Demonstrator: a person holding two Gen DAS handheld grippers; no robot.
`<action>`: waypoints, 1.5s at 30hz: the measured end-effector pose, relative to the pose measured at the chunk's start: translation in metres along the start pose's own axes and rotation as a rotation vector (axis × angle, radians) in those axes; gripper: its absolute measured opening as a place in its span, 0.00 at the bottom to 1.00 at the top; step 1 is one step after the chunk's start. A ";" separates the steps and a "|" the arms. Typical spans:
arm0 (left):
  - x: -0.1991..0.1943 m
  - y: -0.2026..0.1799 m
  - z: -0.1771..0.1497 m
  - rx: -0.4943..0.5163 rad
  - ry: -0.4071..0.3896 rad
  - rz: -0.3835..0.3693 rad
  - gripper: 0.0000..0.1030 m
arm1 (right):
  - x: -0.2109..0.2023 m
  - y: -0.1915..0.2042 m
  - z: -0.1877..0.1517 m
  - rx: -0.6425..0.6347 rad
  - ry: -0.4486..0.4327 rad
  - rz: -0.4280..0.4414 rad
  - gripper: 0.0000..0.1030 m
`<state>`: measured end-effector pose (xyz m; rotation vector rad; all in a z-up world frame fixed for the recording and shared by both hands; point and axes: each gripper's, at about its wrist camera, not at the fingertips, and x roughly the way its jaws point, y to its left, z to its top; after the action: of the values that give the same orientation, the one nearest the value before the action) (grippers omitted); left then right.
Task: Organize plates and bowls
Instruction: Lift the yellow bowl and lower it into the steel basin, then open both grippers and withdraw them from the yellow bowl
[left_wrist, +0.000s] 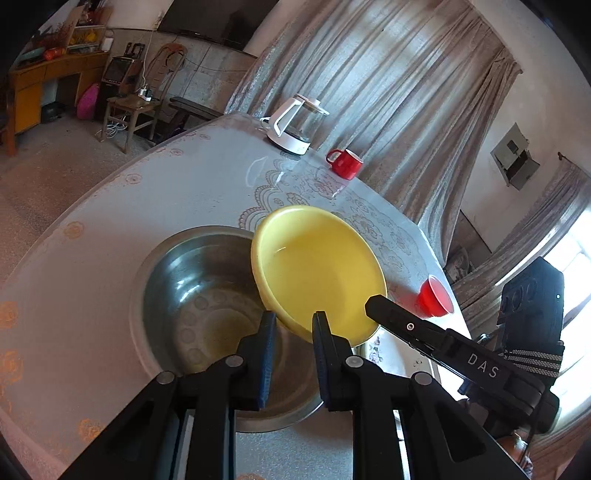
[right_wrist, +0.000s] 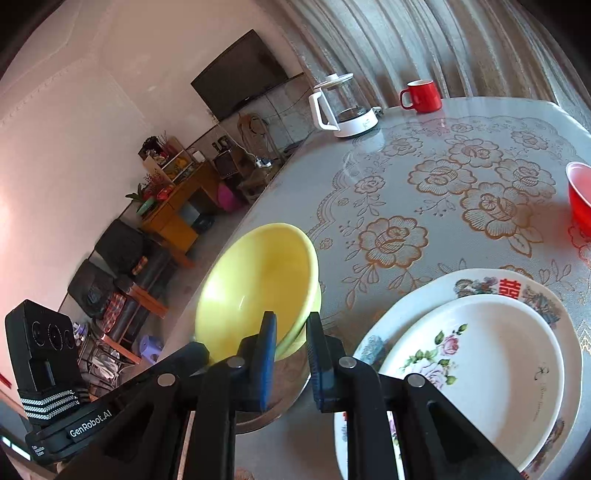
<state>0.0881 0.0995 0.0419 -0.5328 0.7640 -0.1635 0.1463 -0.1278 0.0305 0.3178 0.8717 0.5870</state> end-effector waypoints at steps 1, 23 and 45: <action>-0.001 0.005 -0.002 -0.014 0.001 0.006 0.18 | 0.005 0.004 -0.003 -0.005 0.008 0.006 0.15; -0.009 0.035 -0.018 -0.037 -0.027 0.099 0.18 | 0.051 0.033 -0.035 -0.056 0.139 0.001 0.15; -0.011 0.026 -0.029 0.099 -0.079 0.248 0.21 | 0.047 0.038 -0.045 -0.102 0.099 -0.041 0.19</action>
<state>0.0585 0.1139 0.0175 -0.3447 0.7347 0.0495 0.1206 -0.0682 -0.0078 0.1797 0.9377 0.6110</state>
